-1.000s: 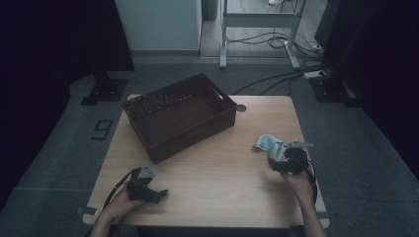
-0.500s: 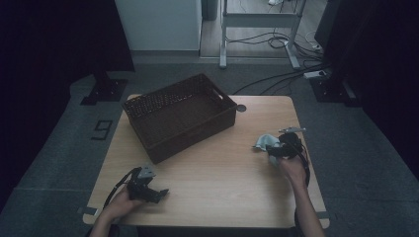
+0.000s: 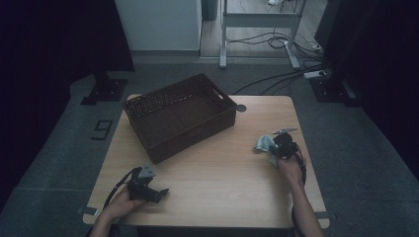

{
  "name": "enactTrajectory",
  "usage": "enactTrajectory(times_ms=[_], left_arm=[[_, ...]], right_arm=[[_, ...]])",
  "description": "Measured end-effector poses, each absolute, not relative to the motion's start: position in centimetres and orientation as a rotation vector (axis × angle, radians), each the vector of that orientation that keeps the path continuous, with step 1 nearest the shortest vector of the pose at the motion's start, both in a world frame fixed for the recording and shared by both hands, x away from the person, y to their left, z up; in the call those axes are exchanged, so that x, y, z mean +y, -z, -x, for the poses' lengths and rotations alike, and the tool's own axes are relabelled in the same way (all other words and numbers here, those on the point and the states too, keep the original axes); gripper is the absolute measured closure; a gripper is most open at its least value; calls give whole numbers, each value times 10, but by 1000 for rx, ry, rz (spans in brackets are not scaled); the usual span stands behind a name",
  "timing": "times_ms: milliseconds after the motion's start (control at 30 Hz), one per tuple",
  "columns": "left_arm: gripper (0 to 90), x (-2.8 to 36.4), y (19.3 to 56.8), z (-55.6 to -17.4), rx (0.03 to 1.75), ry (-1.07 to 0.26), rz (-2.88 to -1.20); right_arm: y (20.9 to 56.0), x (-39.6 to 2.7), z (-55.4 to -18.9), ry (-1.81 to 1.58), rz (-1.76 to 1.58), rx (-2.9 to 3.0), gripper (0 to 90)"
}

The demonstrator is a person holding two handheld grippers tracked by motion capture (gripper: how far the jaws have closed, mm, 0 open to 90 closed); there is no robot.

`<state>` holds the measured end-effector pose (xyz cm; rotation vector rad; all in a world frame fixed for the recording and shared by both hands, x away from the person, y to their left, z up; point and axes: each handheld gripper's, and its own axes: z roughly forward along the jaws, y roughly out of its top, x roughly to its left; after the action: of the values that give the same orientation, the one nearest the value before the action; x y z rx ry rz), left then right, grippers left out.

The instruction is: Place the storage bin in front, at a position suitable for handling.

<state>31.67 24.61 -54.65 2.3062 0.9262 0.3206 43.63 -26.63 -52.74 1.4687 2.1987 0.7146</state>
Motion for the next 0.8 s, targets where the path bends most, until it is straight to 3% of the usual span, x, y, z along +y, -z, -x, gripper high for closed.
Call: enactTrajectory(times_ms=[300,800], left_arm=[[0,246,546,-317,926,-320,-2306],[0,246,546,-316,931,-320,-2309]], right_arm=[[520,-264,-430,-747,-1452,2197,760],[477,-270,-401,-902,-1373,2130,760]])
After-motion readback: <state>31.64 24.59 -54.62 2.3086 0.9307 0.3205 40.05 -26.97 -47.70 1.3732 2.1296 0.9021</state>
